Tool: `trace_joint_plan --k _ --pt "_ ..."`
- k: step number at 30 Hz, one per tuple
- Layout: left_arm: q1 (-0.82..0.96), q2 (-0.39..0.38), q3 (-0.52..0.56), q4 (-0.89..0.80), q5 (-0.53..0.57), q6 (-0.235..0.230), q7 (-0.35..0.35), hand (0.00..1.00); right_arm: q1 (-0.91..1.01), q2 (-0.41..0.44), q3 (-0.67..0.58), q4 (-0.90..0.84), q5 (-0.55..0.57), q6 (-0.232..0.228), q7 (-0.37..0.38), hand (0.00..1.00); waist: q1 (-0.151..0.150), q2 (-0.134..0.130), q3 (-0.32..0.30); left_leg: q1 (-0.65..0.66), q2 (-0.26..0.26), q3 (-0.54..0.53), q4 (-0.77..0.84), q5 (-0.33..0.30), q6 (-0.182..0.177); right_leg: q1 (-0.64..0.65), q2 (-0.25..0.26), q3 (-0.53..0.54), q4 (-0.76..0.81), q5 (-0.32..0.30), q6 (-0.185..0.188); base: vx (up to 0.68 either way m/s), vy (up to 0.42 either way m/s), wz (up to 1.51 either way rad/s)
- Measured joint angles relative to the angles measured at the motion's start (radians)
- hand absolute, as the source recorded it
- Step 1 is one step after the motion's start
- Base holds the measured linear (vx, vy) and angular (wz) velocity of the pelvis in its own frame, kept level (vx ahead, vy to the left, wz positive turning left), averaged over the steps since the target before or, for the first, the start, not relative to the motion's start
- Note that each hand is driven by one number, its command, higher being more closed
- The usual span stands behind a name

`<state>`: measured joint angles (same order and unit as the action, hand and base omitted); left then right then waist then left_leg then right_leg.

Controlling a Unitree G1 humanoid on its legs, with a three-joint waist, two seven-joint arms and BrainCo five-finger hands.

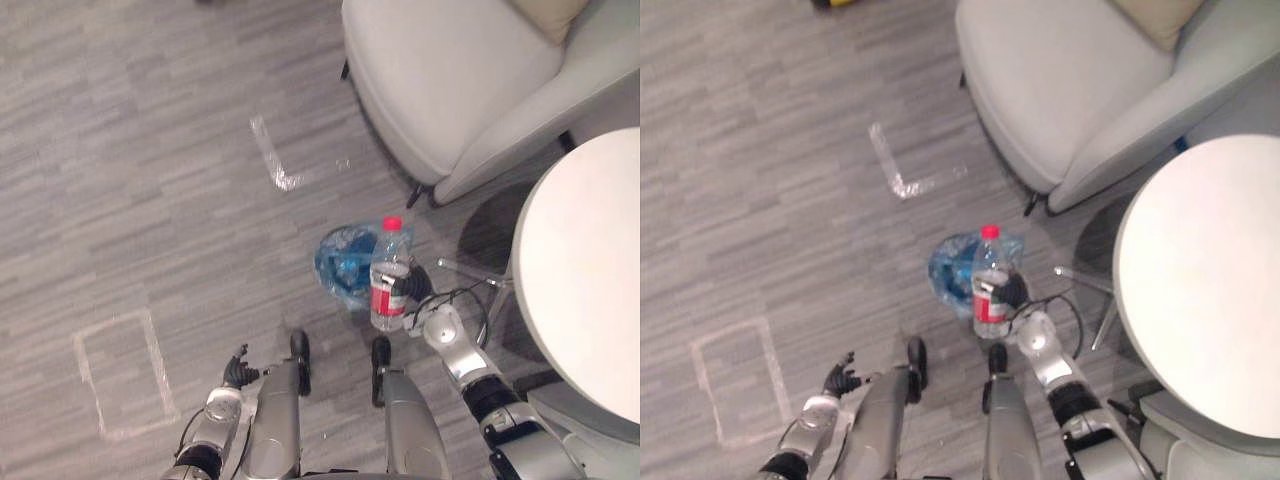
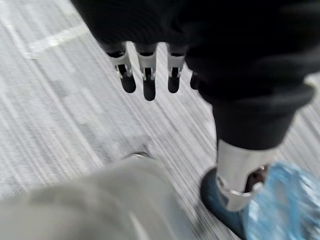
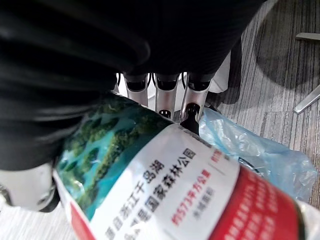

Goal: Gather rubbish on tea table into small bin, then transfer packed bag to large trash can.

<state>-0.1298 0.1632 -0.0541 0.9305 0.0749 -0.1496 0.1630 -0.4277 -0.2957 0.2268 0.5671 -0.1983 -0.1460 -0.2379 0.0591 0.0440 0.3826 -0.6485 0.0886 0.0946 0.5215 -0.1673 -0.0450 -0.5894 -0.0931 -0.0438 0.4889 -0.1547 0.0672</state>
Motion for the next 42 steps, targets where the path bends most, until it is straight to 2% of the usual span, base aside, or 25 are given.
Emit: trace_joint_plan --k 5,9,11,16,21,22,25,31,40,42 --pt "-0.018 -0.009 0.046 -0.069 -0.02 -0.018 0.036 0.0 -0.084 -0.001 -0.031 -0.043 -0.001 0.004 -0.066 1.0 0.025 0.002 0.028 -0.226 -0.011 -0.045 0.052 0.023 0.001 -0.225 -0.026 -0.04 0.107 -0.012 -0.011 -0.16 -0.022 0.29" --pt "-0.026 -0.035 0.077 -0.125 -0.031 -0.029 0.056 0.0 -0.152 -0.001 -0.049 -0.043 -0.009 0.021 -0.109 1.0 0.06 0.001 0.043 -0.339 -0.015 -0.057 0.052 0.062 0.007 -0.339 -0.042 -0.066 0.152 -0.013 -0.019 -0.06 -0.011 0.27" --pt "-0.025 -0.038 0.078 -0.129 -0.038 -0.033 0.063 0.0 -0.199 -0.003 -0.063 -0.041 -0.007 0.021 -0.121 1.0 0.065 0.001 0.043 -0.385 -0.023 -0.066 0.049 0.081 0.001 -0.382 -0.051 -0.077 0.165 -0.013 -0.02 0.01 0.008 0.24" --pt "-0.026 -0.055 0.077 -0.148 -0.039 -0.042 0.075 0.0 -0.32 -0.036 -0.08 0.006 0.003 0.022 -0.168 1.0 0.082 0.001 0.043 -0.437 -0.045 -0.077 0.011 0.113 0.001 -0.438 -0.074 -0.094 0.169 -0.014 -0.022 0.04 0.02 0.21" --pt "-0.19 -0.059 0.077 -0.079 -0.061 -0.014 0.091 0.0 -0.403 -0.02 -0.066 0.08 0.004 0.026 -0.191 1.0 0.079 0.001 0.043 -0.458 -0.044 -0.074 0.004 0.125 0.004 -0.448 -0.078 -0.108 0.153 -0.014 -0.022 0.05 0.021 0.06" --pt "-0.211 -0.062 0.077 -0.081 -0.063 -0.021 0.091 0.0 -0.423 -0.012 -0.067 0.105 0.004 0.034 -0.193 0.0 0.077 0.001 0.042 -0.462 -0.044 -0.072 0.004 0.126 0.004 -0.452 -0.079 -0.109 0.151 -0.014 -0.022 0.05 0.03 0.05" --pt "-0.224 -0.071 0.078 -0.081 -0.08 -0.038 0.09 0.0 -0.456 -0.005 -0.072 0.15 0.004 0.043 -0.195 0.0 0.076 0.001 0.042 -0.467 -0.043 -0.061 0.003 0.132 0.005 -0.459 -0.081 -0.108 0.151 -0.013 -0.022 0.04 0.018 0.0" --pt "-0.221 -0.071 0.076 -0.073 -0.1 -0.041 0.09 0.0 -0.486 -0.005 -0.15 0.196 0.004 0.051 -0.216 0.0 0.077 -0.001 0.038 -0.455 -0.037 -0.043 -0.014 0.142 0.007 -0.456 -0.081 -0.108 0.15 -0.012 -0.025 0.01 0.003 0.01" --pt "-0.213 -0.08 0.055 -0.071 -0.1 -0.057 0.089 0.0 -0.463 -0.014 -0.154 0.236 -0.001 0.059 -0.247 0.0 0.077 -0.003 0.028 -0.433 -0.03 -0.043 -0.065 0.172 0.003 -0.449 -0.073 -0.117 0.131 0.005 -0.039 -0.01 -0.003 0.01" --pt "-0.213 -0.085 0.055 -0.071 -0.1 -0.059 0.089 0.0 -0.443 -0.015 -0.144 0.234 -0.032 0.063 -0.255 0.0 0.077 -0.003 0.025 -0.433 -0.026 -0.043 -0.066 0.173 0.003 -0.447 -0.069 -0.117 0.125 0.008 -0.04 -0.01 -0.006 -0.04"
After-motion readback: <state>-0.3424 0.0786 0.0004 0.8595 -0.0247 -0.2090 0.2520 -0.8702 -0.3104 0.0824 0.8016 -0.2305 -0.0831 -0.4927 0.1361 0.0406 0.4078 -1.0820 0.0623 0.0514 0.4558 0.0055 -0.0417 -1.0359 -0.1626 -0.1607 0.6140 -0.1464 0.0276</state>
